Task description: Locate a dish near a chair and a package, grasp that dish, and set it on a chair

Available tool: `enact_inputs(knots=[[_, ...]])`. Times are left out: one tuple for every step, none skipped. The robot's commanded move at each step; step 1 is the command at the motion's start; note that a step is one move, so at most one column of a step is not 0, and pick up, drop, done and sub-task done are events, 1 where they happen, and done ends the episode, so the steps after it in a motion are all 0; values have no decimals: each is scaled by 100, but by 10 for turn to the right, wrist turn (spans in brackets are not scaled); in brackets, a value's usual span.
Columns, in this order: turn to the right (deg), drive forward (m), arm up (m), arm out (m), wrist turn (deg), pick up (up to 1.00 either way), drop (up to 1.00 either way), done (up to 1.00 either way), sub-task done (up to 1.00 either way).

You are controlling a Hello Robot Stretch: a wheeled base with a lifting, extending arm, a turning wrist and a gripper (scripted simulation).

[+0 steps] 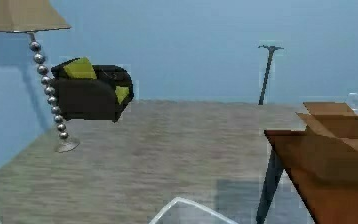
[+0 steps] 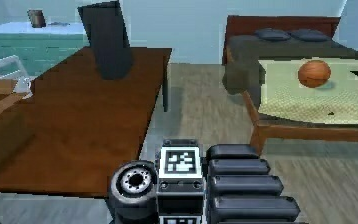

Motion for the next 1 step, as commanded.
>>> enact_inputs(knots=[[0,100,0,0,0,0,0,0,0]])
